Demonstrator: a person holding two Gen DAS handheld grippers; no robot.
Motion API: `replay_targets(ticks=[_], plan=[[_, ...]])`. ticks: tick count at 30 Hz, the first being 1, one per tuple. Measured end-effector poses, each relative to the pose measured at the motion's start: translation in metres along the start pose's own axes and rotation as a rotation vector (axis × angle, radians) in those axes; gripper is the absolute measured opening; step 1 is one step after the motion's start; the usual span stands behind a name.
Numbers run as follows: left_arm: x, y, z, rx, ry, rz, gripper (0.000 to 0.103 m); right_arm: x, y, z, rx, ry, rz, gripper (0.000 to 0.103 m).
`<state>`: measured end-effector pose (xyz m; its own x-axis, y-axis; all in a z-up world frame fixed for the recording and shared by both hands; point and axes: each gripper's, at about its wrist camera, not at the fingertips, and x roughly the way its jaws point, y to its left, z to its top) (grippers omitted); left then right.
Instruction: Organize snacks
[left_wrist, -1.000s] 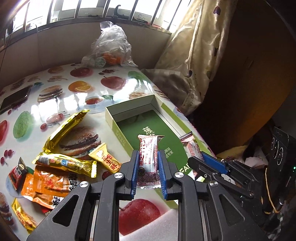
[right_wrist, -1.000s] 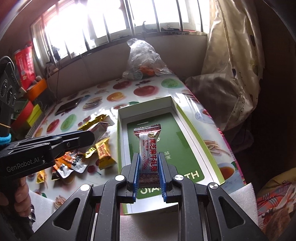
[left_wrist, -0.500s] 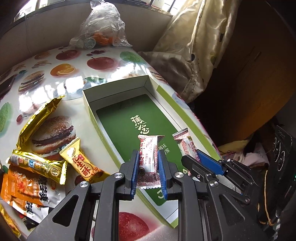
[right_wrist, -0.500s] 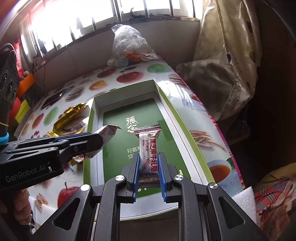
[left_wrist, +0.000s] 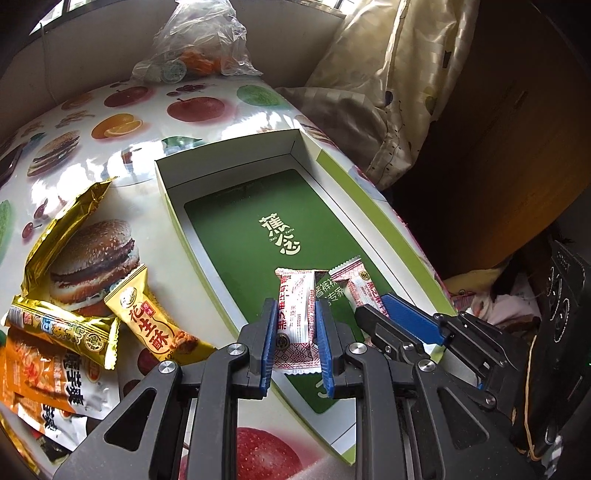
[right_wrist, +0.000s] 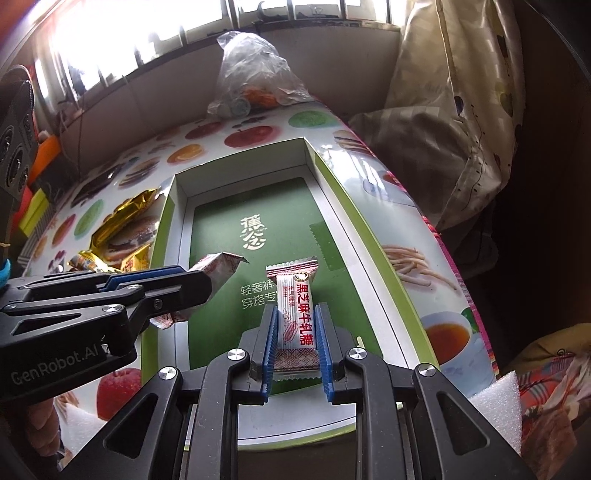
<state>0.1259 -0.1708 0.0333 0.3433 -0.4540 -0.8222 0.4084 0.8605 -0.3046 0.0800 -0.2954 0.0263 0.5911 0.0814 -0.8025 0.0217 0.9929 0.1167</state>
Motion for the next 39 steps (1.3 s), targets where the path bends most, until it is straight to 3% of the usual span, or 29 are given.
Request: replay_targets(ticks=[17,21,39], plan=[[-0.005,0.006,0.0,-0.013,-0.01,0.031,0.023,-0.004,0.001,-0.002,-0.003,-0.01,-0.023,0.034],[-0.011,0.007,-0.002,-0.02,-0.022,0.006,0.035,-0.008,0.001,-0.003,0.002,-0.015,-0.024,0.038],[-0.078,0.04,-0.03,-0.076,-0.145,0.082,0.038,-0.042,0.034,0.007,-0.045,-0.105,0.031,0.041]])
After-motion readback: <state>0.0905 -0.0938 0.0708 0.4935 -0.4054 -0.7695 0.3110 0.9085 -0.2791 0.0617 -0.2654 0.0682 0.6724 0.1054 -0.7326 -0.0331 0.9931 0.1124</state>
